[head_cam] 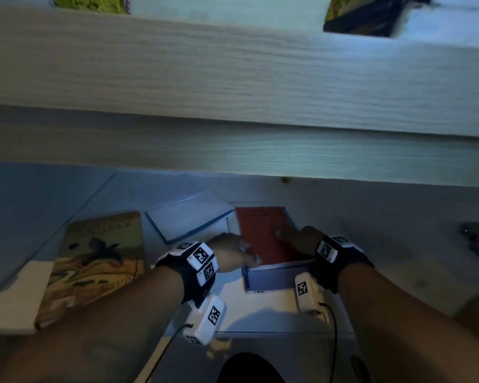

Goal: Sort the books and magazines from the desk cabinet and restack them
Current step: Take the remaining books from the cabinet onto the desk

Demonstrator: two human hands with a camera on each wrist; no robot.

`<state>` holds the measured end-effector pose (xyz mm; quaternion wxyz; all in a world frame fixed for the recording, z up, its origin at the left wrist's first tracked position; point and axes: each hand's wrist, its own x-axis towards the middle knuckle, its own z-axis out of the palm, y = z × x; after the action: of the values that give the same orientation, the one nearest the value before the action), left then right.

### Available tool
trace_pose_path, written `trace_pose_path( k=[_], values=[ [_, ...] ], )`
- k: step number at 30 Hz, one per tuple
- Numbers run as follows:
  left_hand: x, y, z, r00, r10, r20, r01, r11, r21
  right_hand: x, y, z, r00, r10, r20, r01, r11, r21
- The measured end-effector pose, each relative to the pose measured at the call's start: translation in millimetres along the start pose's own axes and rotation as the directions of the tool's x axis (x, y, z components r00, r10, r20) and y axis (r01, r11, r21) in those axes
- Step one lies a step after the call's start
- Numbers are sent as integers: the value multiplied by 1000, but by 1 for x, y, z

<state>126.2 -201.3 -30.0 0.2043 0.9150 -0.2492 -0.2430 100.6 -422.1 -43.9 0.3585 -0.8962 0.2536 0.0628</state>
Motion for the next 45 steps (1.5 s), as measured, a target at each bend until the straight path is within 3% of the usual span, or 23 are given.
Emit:
trace_pose_path(
  k=[3,6,9,12,14,15,18,21,24,25,28,32,37,42,45],
  values=[
    [-8,-1,12,1000,23,-11,-24,996,-87,-2,5,-4,999,22,34,-28,985,172],
    [-13,-7,15,999,19,-42,-28,973,-229,-4,7,-5,994,53,100,-75,969,235],
    [-17,-15,15,995,-23,-101,-31,867,-498,-5,8,1,994,11,107,-36,970,239],
    [-23,-16,7,999,-22,-32,-4,770,-638,-5,12,1,994,-16,109,-14,962,272],
    [-21,-21,-6,1000,-15,-12,5,815,-579,-5,18,0,990,-24,136,-13,963,268],
    [-18,-25,-14,998,-23,-58,-9,870,-493,-2,23,-1,989,-33,146,-6,966,260],
    [0,-42,-41,965,-59,-256,48,998,-46,1,35,2,989,-35,146,-3,966,258],
    [14,-61,-61,931,-139,-338,230,942,245,-6,34,8,992,-43,117,15,973,231],
    [28,-82,-62,919,-268,-290,358,873,330,-12,30,13,989,-65,136,41,984,174],
    [32,-85,-59,925,-289,-247,365,858,362,-13,30,14,988,-68,137,48,988,146],
    [39,-87,-54,961,-207,-181,272,811,518,-13,33,14,988,-85,129,69,990,125],
    [32,-76,-55,972,-95,-215,189,859,475,-16,33,14,985,-101,141,85,989,118],
    [20,-75,-82,915,-132,-381,259,917,302,-15,33,13,985,-93,146,73,988,137],
    [3,-66,-117,770,-2,-638,115,984,137,-15,32,16,986,-98,136,68,976,208],
    [6,-57,-125,850,31,-526,118,962,247,-13,31,17,986,-88,141,53,970,236]
  ],
)
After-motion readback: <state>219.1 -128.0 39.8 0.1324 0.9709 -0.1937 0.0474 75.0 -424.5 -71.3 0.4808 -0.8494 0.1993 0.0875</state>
